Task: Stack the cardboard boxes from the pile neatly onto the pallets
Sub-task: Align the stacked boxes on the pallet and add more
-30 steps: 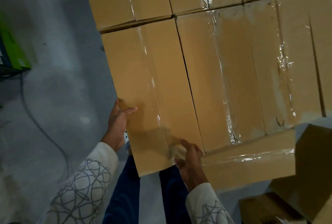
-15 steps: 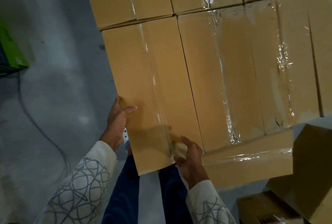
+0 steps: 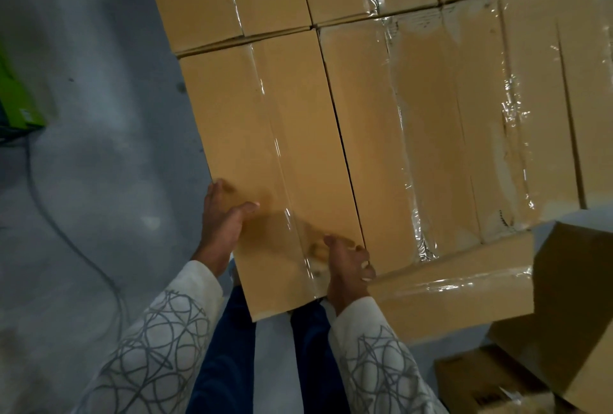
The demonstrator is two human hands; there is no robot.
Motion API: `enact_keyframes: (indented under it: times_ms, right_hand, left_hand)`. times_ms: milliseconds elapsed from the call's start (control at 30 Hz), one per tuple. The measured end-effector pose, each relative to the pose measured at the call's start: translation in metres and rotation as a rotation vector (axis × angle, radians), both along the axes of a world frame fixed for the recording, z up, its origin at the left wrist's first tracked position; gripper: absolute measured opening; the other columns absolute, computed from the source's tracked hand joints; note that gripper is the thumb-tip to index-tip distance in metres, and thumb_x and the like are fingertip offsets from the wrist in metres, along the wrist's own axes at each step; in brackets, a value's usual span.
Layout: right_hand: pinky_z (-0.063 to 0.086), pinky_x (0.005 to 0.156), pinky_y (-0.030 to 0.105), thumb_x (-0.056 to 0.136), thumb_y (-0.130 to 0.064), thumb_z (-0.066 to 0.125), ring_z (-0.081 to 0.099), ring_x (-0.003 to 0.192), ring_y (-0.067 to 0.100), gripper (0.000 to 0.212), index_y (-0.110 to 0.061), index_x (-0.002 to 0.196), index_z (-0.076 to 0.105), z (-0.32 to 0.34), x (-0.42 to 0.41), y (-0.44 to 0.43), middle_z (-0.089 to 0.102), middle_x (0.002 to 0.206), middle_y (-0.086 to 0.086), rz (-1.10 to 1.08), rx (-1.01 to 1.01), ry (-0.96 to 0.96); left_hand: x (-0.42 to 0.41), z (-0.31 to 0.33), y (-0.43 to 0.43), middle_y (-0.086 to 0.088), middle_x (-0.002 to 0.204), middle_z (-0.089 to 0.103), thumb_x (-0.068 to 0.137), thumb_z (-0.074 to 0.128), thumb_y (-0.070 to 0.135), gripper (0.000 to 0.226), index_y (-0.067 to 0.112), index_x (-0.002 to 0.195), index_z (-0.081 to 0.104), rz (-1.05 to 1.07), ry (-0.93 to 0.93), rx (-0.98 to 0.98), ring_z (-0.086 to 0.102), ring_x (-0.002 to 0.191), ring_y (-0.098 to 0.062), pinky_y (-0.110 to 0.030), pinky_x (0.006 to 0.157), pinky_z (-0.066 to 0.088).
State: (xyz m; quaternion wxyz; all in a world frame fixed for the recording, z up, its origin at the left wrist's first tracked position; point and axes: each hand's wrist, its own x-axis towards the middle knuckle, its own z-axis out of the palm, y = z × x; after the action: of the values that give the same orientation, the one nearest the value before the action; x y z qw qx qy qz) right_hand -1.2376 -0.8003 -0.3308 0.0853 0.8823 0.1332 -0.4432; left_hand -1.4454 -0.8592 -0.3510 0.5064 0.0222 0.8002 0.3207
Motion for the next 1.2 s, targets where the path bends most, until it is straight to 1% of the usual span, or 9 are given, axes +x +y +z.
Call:
enact_keyframes:
  times_ms: [267,367,467,567,733,900,1033,1133,1200]
  right_hand:
    - [0.033,0.116,0.050,0.082,-0.039,0.077,0.026,0.144,0.040,0.091,-0.038,0.156,0.024,0.007,0.005,-0.032,0.014,0.164,0.012,0.028,0.016,-0.001]
    - [0.040,0.113,0.051,0.084,-0.029,0.079,0.030,0.144,0.038,0.099,-0.040,0.159,0.016,0.008,0.012,-0.056,0.009,0.166,0.006,-0.090,0.090,0.092]
    - [0.043,0.111,0.045,0.088,-0.008,0.077,0.045,0.135,0.029,0.096,-0.028,0.162,0.019,0.012,0.023,-0.069,0.034,0.158,0.000,-0.399,0.304,0.142]
    - [0.044,0.111,0.045,0.103,-0.034,0.060,0.051,0.131,0.030,0.067,-0.025,0.160,0.026,0.021,0.038,-0.070,0.048,0.145,0.001,-0.675,0.369,0.161]
    - [0.031,0.117,0.050,0.104,-0.069,0.024,0.037,0.147,0.032,0.074,-0.024,0.162,0.025,0.019,0.069,-0.045,0.035,0.164,0.005,-0.824,0.412,0.288]
    - [0.011,0.123,0.063,0.094,-0.080,0.023,0.021,0.156,0.031,0.089,-0.027,0.165,0.011,-0.002,0.099,-0.038,0.024,0.169,0.006,-1.006,0.334,0.467]
    - [0.020,0.119,0.064,0.092,-0.079,0.026,0.040,0.141,0.043,0.092,-0.018,0.162,0.022,0.001,0.099,-0.039,0.039,0.157,0.021,-1.147,0.384,0.523]
    - [0.029,0.115,0.069,0.088,-0.082,0.039,0.040,0.140,0.051,0.093,-0.023,0.159,0.029,0.007,0.085,-0.026,0.035,0.160,0.025,-1.086,0.370,0.339]
    - [0.032,0.117,0.061,0.091,-0.080,0.038,0.039,0.142,0.046,0.092,-0.016,0.158,0.034,0.014,0.063,-0.013,0.036,0.159,0.024,-0.680,0.337,-0.008]
  left_hand:
    - [-0.006,-0.004,-0.004,0.007,0.163,0.030,0.064,0.082,0.055,0.099,0.023,0.148,0.040,-0.136,0.030,-0.027,0.035,0.148,-0.026,-0.059,0.116,0.037]
    - [0.013,0.004,-0.009,0.015,0.171,0.003,0.079,0.082,0.043,0.096,0.033,0.159,0.030,-0.258,0.120,-0.100,0.014,0.156,-0.023,-0.055,0.123,0.025]
    - [0.040,0.016,-0.018,0.014,0.171,-0.012,0.085,0.080,0.036,0.097,0.036,0.162,0.022,-0.418,0.192,-0.169,0.002,0.157,-0.021,-0.059,0.124,0.016]
    - [0.064,0.023,-0.030,0.010,0.170,-0.020,0.085,0.080,0.038,0.101,0.038,0.163,0.016,-0.574,0.232,-0.210,-0.008,0.157,-0.023,-0.063,0.121,0.010]
    - [0.080,0.025,-0.044,0.009,0.170,-0.019,0.084,0.082,0.035,0.101,0.033,0.164,0.020,-0.646,0.207,-0.181,-0.010,0.157,-0.024,-0.060,0.123,0.017]
    - [0.072,0.025,-0.042,0.009,0.171,-0.008,0.084,0.083,0.033,0.098,0.031,0.163,0.025,-0.612,0.207,-0.153,-0.003,0.156,-0.024,-0.060,0.122,0.022]
    - [0.065,0.028,-0.031,0.005,0.171,0.008,0.083,0.082,0.031,0.092,0.031,0.160,0.031,-0.569,0.247,-0.163,0.010,0.152,-0.027,-0.053,0.121,0.025]
    - [0.058,0.029,-0.019,0.001,0.163,0.023,0.083,0.081,0.030,0.084,0.030,0.156,0.039,-0.525,0.222,-0.156,0.022,0.145,-0.027,-0.047,0.119,0.029]
    - [0.050,0.029,-0.009,-0.001,0.150,0.035,0.083,0.081,0.030,0.081,0.032,0.154,0.042,-0.494,0.219,-0.143,0.031,0.139,-0.027,-0.045,0.116,0.032]
